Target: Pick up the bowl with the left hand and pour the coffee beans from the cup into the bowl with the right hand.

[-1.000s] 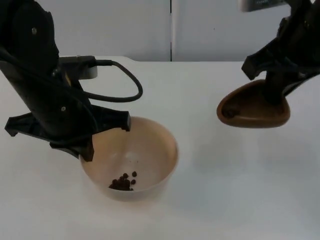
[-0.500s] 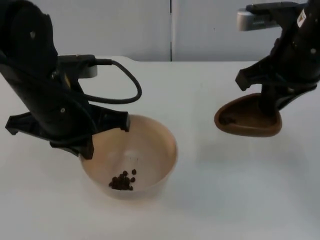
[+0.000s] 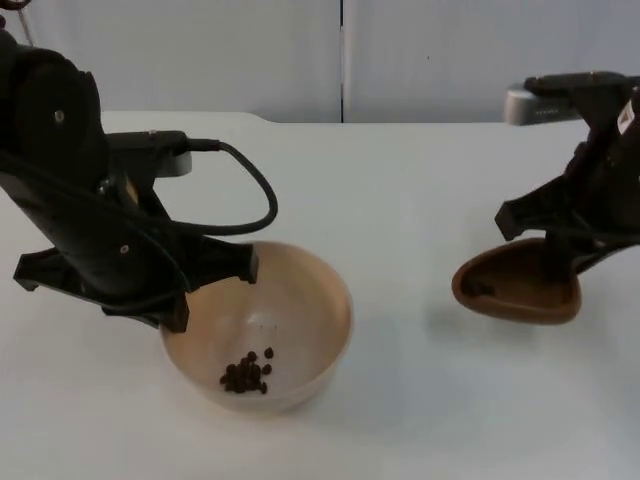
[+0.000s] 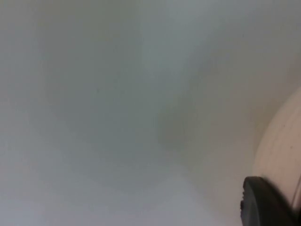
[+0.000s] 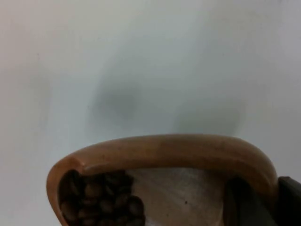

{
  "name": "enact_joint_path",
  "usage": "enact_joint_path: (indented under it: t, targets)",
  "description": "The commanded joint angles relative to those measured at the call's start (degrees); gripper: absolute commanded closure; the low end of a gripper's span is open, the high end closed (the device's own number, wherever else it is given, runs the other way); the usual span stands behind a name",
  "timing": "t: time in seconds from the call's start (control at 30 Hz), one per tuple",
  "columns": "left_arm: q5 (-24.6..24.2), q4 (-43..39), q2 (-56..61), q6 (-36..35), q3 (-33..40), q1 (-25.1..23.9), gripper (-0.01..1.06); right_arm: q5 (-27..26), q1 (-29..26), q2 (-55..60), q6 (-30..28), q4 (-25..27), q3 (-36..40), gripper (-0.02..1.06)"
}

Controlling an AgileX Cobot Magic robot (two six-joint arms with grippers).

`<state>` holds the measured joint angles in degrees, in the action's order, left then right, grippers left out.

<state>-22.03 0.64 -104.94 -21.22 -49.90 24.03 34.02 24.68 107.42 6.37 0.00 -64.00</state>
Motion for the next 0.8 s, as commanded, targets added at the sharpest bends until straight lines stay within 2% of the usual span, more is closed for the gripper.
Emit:
enact_joint_path:
  t: [0.0, 0.33, 0.77]
  targets:
    - [0.4, -0.2, 0.0, -0.3, 0.1, -0.1, 1.05, -1.2, -0.3, 1.3, 0.3, 0.0, 0.5, 1.04]
    - [0.9, -0.2, 0.0, -0.2, 0.1, -0.1, 1.05, -4.5, -0.3, 5.7, 0.8, 0.3, 0.7, 1.04]
    - [1.4, -3.3, 0.0, -0.1, 0.1, -0.1, 1.05, -5.9, -0.3, 7.3, 0.8, 0.0, 0.7, 1.04]
